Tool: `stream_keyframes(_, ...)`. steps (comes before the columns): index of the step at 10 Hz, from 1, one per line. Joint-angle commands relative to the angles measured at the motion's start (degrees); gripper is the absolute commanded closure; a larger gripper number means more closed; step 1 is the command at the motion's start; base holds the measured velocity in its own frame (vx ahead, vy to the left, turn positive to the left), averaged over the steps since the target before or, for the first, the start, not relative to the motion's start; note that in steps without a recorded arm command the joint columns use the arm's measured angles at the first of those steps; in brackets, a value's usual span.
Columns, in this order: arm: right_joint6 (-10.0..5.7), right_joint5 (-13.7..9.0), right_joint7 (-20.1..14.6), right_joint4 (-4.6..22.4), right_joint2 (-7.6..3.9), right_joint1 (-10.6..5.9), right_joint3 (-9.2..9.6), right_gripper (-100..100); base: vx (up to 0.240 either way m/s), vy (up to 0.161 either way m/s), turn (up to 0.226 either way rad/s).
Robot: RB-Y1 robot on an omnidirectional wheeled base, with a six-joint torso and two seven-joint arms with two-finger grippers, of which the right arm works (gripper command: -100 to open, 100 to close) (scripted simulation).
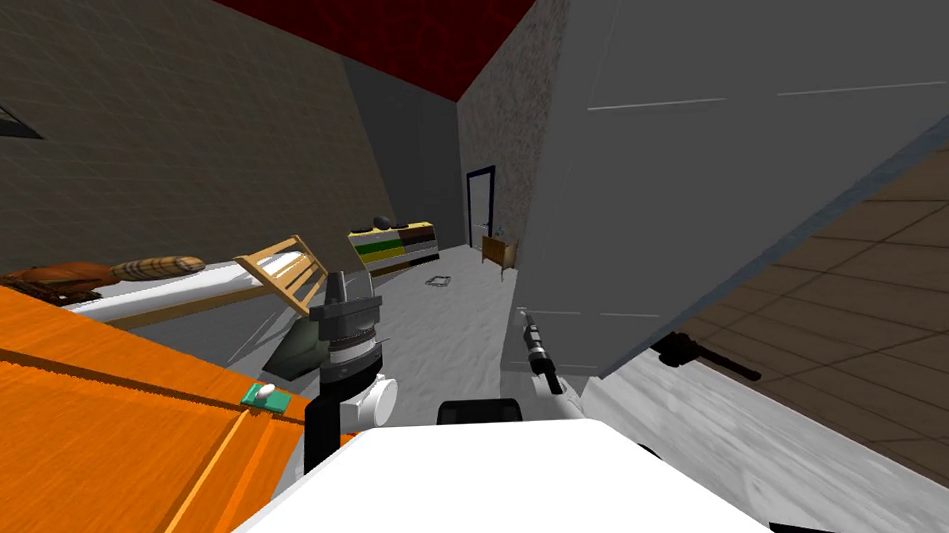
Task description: Push the door open
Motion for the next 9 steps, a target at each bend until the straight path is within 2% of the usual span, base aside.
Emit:
stream_keyframes(1,-0.52,-0.1,0.13,0.21,0.22,0.08,-0.25,-100,0.214,-0.014,0.039)
stream_keyframes(2,-0.73,-0.14,0.2,0.26,0.53,0.15,-0.37,-100,0.21,0.024,0.025)
stream_keyframes(3,-0.55,-0.11,0.14,0.19,0.34,0.1,-0.29,-100,0.096,0.013,0.004)
stream_keyframes(4,-0.55,-0.11,0.14,0.19,0.34,0.1,-0.29,100,-0.014,-0.004,-0.009)
stream_keyframes(9,-0.55,-0.11,0.14,0.19,0.34,0.1,-0.29,100,-0.02,-0.001,0.002)
